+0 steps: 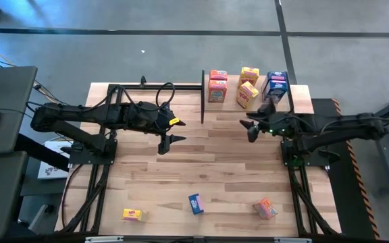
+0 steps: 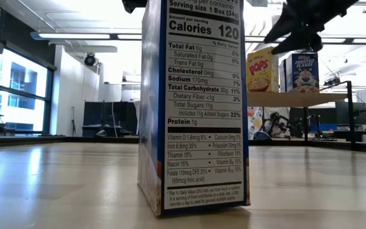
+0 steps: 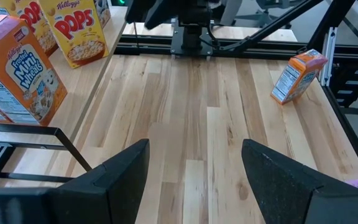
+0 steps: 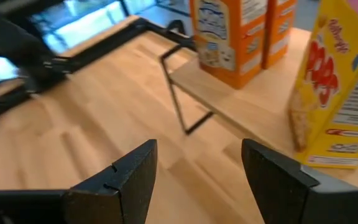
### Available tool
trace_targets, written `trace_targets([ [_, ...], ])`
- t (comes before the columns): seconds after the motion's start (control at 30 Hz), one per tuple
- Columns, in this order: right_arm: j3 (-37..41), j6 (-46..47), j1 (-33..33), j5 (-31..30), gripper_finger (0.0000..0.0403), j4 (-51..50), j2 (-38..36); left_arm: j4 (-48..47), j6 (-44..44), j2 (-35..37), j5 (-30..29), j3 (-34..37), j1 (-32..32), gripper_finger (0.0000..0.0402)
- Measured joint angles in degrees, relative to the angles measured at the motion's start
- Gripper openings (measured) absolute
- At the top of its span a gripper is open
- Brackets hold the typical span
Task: Stack cereal on shelf
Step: Put the top yellow cereal box on the shelf aligned with the other yellow cereal box
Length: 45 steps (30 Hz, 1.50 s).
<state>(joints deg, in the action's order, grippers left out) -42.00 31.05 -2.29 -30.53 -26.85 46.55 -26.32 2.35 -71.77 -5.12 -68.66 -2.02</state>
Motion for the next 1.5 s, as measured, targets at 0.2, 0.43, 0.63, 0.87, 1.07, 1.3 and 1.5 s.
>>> trace_targets([
  [0.2, 0.0, 0.04, 0.52, -3.6, 0.0227, 0.15, 4.92, 0.01, 0.0, 0.0, -0.01, 0.0, 0.0, 0.0246],
  [0.43, 0.0, 0.04, 2.53, -3.0, 0.0226, 2.4, 9.04, 0.0, 0.0, 0.0, 0.0, 0.0, -0.01, 0.0246],
  [0.63, 0.0, -0.01, 4.89, -3.07, 0.0226, 2.78, 10.23, 0.0, -0.02, 0.0, -0.01, 0.0, -0.02, 0.0246],
  [0.87, 0.0, -0.06, 7.22, -3.28, 0.0226, 2.75, 10.2, -0.03, -0.02, 0.0, -0.01, 0.0, -0.02, 0.0246],
  [1.07, 0.0, -0.03, 9.2, -3.52, 0.0226, 2.73, 10.2, -0.03, -0.01, 0.0, 0.0, 0.0, 0.0, 0.0246],
  [1.3, 0.02, -0.29, 11.69, -3.82, 0.0226, 2.69, 10.18, -0.01, -0.02, 0.0, -0.01, 0.0, 0.0, 0.0246],
  [1.5, 0.04, -1.3, 13.73, -3.82, 0.0226, 2.25, 10.18, -0.02, -0.01, 0.0, -0.01, 0.01, -0.01, 0.0246],
])
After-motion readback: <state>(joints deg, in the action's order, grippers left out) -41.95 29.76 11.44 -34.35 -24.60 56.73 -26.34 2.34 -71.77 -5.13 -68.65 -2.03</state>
